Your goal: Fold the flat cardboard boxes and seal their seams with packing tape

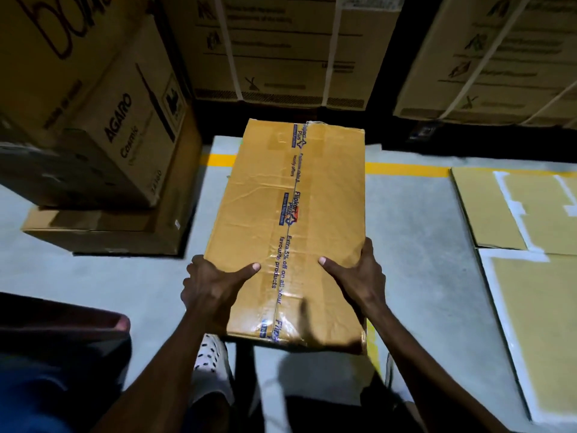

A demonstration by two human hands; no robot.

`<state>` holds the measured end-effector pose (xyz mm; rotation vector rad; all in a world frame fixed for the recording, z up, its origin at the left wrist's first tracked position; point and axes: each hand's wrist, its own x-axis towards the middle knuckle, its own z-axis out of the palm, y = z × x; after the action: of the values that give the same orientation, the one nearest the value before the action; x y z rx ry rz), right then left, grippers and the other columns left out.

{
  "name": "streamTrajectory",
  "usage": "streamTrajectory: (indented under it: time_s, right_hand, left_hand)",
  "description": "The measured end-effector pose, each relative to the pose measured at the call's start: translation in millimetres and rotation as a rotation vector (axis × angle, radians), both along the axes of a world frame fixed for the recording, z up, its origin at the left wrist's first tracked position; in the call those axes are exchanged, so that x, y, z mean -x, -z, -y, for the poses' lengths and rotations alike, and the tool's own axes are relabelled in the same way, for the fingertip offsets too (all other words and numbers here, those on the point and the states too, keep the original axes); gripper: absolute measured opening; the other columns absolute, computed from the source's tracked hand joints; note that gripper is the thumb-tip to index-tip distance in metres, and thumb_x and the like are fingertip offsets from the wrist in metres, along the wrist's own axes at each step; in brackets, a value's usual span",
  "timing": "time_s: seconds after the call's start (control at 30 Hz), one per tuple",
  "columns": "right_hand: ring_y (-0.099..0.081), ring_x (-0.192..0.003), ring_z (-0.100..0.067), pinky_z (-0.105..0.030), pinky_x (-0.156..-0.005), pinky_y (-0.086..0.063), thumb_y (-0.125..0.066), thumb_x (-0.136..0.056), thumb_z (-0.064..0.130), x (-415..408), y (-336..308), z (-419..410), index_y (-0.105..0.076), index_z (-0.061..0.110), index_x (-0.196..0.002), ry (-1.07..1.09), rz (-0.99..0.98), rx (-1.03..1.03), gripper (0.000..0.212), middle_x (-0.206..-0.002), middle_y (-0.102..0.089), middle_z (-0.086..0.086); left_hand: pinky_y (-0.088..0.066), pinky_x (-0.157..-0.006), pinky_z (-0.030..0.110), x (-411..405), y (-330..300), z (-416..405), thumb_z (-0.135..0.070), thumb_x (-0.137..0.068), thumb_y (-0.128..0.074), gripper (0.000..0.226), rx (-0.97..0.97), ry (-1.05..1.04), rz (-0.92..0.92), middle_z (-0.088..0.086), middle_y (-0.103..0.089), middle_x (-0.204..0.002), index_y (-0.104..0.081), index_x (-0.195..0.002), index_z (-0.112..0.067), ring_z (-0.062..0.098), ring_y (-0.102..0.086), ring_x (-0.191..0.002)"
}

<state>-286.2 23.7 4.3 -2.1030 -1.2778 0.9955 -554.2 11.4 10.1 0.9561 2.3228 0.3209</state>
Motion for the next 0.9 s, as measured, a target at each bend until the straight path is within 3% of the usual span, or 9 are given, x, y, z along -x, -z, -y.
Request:
streamTrajectory:
  time_s: [0.2,0.3,0.4,0.47,0.57,0.67,0.73,0.83,0.9]
  right_hand:
    - [-0.047,-0.138,-0.024,-0.036,-0.106,-0.044,-0.078,-0.081,0.052,49.8,14.9,-77.5,-0.014,0.031,-0.161,-0.210,-0.084,-0.085,0.104,-0.156,-0.043,-0.001]
    - [-0.041,-0.143,-0.026,-0.043,-0.111,-0.040,-0.072,-0.087,0.052,84.4,28.5,-111.5,-0.014,0.027,-0.161,-0.266,-0.063,-0.099,0.097,-0.159,-0.038,-0.006]
    - [-0.041,-0.141,-0.031,-0.048,-0.109,-0.041,-0.067,-0.089,0.056,124.2,34.9,-143.2,-0.016,0.022,-0.161,-0.263,0.004,-0.156,0.094,-0.157,-0.039,-0.012]
    - [-0.039,-0.142,-0.033,-0.048,-0.111,-0.037,-0.065,-0.091,0.055,145.3,35.4,-165.5,-0.020,0.020,-0.160,-0.238,0.036,-0.186,0.089,-0.157,-0.037,-0.014]
    - [-0.036,-0.143,-0.034,-0.044,-0.113,-0.032,-0.065,-0.093,0.051,159.4,34.7,-191.1,-0.025,0.018,-0.159,-0.198,0.061,-0.203,0.084,-0.157,-0.035,-0.016]
    - [-0.032,-0.146,-0.033,-0.044,-0.115,-0.028,-0.060,-0.096,0.051,157.5,37.7,-191.2,-0.023,0.018,-0.159,-0.222,0.091,-0.209,0.081,-0.161,-0.030,-0.014]
    - [-0.030,-0.146,-0.033,-0.044,-0.115,-0.028,-0.055,-0.098,0.053,152.7,36.4,-186.7,-0.020,0.018,-0.160,-0.267,0.118,-0.201,0.080,-0.163,-0.026,-0.013]
    - [-0.036,-0.143,-0.032,-0.045,-0.113,-0.034,-0.056,-0.098,0.052,142.9,27.2,-176.7,-0.021,0.016,-0.159,-0.334,0.114,-0.166,0.080,-0.159,-0.032,-0.014]
    - [-0.045,-0.136,-0.034,-0.046,-0.106,-0.043,-0.059,-0.095,0.053,129.7,18.0,-162.7,-0.031,0.015,-0.154,-0.384,0.107,-0.149,0.076,-0.151,-0.044,-0.013]
  left_hand:
    - [-0.046,-0.099,0.053,55.0,8.5,-48.9,-0.088,-0.049,-0.070,0.120,-0.108,-0.071,-0.074,0.019,-0.049,-0.134,-0.043,-0.131,-0.005,0.040,-0.048,-0.126]
    - [-0.042,-0.100,0.052,90.6,8.1,-88.4,-0.082,-0.060,-0.071,0.112,-0.204,-0.001,-0.163,0.023,-0.046,-0.138,-0.043,-0.137,-0.005,0.040,-0.043,-0.130]
    - [-0.038,-0.105,0.050,107.3,7.1,-120.1,-0.058,-0.087,-0.066,0.066,-0.375,0.276,-0.303,0.022,-0.042,-0.148,-0.055,-0.127,-0.008,0.039,-0.041,-0.135]
    - [-0.031,-0.113,0.050,102.6,9.9,-128.1,-0.042,-0.098,-0.057,0.039,-0.457,0.398,-0.248,0.014,-0.042,-0.154,-0.063,-0.122,-0.011,0.032,-0.041,-0.139]
    - [-0.005,-0.123,0.050,87.7,21.4,-124.2,-0.050,-0.103,-0.043,0.051,-0.491,0.369,-0.057,0.007,-0.031,-0.162,-0.056,-0.139,-0.016,0.022,-0.023,-0.151]
    - [0.006,-0.122,0.047,87.9,33.1,-118.0,-0.082,-0.084,-0.028,0.096,-0.384,0.538,-0.208,0.002,-0.012,-0.167,-0.031,-0.155,-0.019,0.016,-0.007,-0.154]
    - [0.009,-0.122,0.049,89.7,34.6,-116.7,-0.091,-0.074,-0.017,0.113,-0.308,0.637,-0.291,0.001,0.001,-0.168,-0.016,-0.159,-0.017,0.014,0.001,-0.154]
    - [0.007,-0.122,0.051,88.6,32.1,-116.5,-0.085,-0.081,-0.016,0.108,-0.253,0.701,-0.329,0.006,0.006,-0.168,-0.007,-0.160,-0.012,0.018,0.005,-0.155]
    - [0.003,-0.122,0.053,76.9,22.7,-115.3,-0.070,-0.091,-0.025,0.093,-0.260,0.710,-0.325,0.010,-0.002,-0.168,-0.011,-0.159,-0.008,0.023,-0.001,-0.155]
